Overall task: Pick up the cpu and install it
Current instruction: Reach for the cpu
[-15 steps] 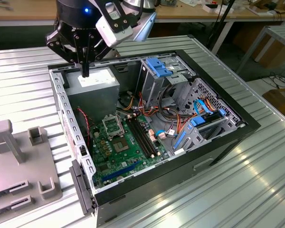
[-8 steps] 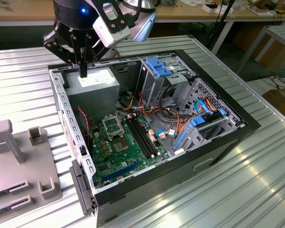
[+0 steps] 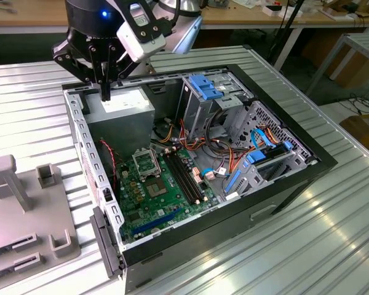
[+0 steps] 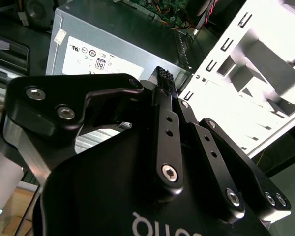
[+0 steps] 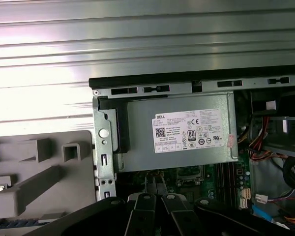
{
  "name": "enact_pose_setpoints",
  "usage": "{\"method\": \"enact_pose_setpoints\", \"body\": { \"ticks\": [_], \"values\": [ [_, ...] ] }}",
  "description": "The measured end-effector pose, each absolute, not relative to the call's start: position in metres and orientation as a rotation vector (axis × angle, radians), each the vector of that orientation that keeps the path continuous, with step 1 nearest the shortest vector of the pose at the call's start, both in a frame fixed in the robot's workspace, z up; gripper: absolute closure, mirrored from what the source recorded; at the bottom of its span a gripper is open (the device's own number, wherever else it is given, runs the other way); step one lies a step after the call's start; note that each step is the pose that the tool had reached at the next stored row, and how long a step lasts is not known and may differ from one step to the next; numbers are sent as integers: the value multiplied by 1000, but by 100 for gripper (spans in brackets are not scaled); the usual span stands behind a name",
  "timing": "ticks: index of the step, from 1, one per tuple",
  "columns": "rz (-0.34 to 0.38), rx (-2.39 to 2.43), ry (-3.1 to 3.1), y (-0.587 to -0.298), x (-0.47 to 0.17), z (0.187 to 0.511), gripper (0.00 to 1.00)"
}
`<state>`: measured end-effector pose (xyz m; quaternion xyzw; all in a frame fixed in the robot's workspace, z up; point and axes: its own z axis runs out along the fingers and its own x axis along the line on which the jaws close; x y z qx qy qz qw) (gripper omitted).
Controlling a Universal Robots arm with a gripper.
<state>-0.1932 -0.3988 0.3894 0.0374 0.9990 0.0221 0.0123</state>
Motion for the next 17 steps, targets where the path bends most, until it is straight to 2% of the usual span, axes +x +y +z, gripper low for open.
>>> {"method": "enact_pose_setpoints", "body": {
  "ticks": [17],
  "values": [
    [69,116,3114,-399,-200,389,89]
  ]
}}
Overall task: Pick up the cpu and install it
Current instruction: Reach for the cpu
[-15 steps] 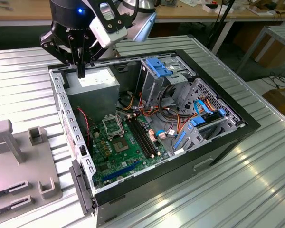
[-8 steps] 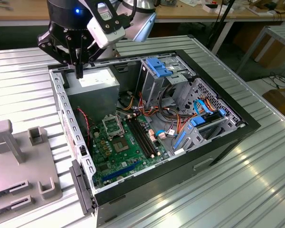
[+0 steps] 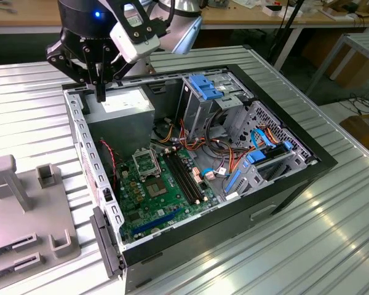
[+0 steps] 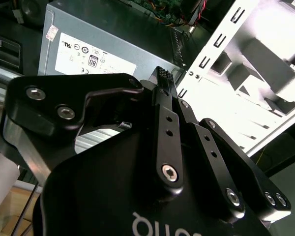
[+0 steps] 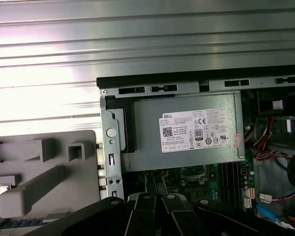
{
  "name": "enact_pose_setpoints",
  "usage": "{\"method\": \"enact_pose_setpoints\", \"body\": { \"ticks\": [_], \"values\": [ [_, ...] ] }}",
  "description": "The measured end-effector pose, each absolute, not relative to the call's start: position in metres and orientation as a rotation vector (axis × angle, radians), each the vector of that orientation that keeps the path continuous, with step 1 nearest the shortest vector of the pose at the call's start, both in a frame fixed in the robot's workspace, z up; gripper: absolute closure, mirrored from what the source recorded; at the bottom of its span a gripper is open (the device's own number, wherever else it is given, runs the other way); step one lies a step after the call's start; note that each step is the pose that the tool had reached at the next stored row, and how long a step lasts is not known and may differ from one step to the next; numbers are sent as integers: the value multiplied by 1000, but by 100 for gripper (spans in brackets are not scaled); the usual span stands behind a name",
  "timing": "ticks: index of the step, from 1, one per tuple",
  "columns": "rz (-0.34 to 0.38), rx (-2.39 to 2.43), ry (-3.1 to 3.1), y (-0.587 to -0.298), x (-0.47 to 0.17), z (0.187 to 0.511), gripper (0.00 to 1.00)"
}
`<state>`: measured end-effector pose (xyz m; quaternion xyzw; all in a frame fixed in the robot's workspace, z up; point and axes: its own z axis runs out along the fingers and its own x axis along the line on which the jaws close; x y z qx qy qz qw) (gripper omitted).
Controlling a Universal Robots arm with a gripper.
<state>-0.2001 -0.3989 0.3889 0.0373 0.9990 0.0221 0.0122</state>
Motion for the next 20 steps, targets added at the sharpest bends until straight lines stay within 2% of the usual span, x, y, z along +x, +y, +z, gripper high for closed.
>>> {"method": "enact_pose_setpoints", "body": {
  "ticks": [20],
  "values": [
    [69,117,3114,-399,-216,389,89]
  ]
}}
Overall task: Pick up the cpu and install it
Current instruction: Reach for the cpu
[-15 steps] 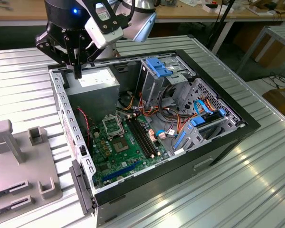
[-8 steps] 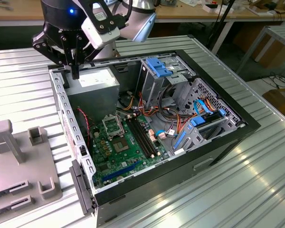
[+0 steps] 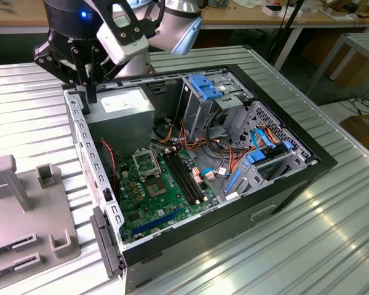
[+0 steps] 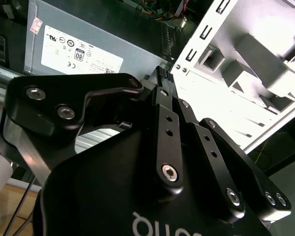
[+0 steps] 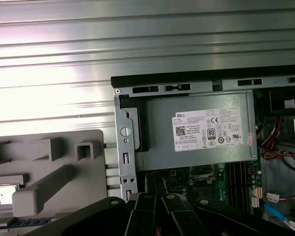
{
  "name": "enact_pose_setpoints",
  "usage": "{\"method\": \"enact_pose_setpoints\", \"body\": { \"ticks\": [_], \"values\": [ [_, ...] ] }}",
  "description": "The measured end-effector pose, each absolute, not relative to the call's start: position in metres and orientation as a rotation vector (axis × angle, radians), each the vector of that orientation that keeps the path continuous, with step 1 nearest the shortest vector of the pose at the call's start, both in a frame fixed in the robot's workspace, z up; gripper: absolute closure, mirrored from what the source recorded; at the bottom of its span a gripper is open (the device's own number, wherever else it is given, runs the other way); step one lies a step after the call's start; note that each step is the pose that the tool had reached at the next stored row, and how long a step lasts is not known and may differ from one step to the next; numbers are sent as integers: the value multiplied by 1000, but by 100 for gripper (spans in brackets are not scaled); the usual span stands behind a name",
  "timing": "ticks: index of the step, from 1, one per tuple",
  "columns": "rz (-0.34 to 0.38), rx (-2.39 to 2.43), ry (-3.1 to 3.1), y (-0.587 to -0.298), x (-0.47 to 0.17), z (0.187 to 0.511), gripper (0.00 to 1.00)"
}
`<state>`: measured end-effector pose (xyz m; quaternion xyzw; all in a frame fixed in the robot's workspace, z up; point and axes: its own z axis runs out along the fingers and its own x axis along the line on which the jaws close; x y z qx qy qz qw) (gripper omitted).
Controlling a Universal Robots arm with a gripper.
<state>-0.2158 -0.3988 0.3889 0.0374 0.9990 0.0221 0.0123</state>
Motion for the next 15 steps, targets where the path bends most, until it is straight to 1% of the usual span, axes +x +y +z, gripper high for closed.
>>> {"method": "enact_pose_setpoints", "body": {
  "ticks": [15],
  "values": [
    [69,117,3114,-399,-232,389,89]
  ]
}}
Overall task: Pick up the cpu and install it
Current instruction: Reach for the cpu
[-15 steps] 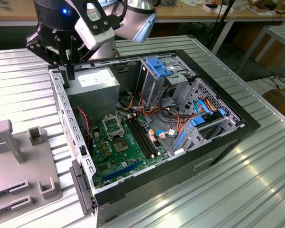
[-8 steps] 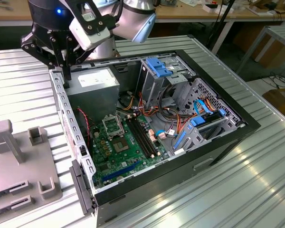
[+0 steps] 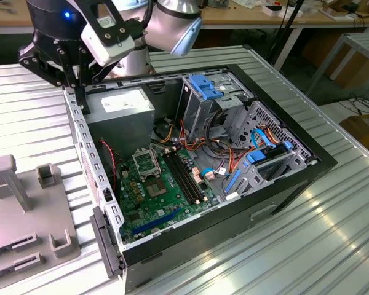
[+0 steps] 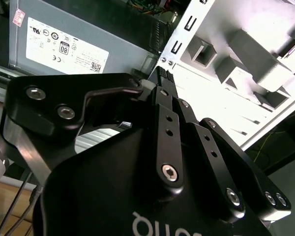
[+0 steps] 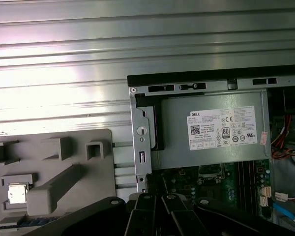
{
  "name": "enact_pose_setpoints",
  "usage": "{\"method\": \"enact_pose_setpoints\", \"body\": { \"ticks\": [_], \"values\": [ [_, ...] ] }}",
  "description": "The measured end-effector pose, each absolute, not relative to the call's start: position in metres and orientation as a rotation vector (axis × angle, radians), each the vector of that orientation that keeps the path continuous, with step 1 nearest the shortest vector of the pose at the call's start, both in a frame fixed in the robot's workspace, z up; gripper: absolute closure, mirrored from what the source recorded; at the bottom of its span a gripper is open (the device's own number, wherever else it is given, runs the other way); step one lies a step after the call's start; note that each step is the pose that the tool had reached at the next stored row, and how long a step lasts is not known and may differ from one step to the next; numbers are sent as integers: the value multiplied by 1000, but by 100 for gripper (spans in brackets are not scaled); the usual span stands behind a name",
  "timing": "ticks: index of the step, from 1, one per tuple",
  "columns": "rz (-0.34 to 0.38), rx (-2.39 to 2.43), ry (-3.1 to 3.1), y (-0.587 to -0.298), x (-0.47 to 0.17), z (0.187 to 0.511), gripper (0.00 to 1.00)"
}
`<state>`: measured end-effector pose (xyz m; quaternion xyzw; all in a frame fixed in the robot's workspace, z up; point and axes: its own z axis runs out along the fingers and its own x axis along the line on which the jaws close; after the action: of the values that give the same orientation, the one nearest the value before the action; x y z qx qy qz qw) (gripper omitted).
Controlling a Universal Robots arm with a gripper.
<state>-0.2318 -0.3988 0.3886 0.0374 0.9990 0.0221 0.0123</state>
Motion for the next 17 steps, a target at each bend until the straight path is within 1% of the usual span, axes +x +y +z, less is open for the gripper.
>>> {"method": "enact_pose_setpoints", "body": {
  "ticks": [17],
  "values": [
    [69,117,3114,-399,-250,388,89]
  ]
}}
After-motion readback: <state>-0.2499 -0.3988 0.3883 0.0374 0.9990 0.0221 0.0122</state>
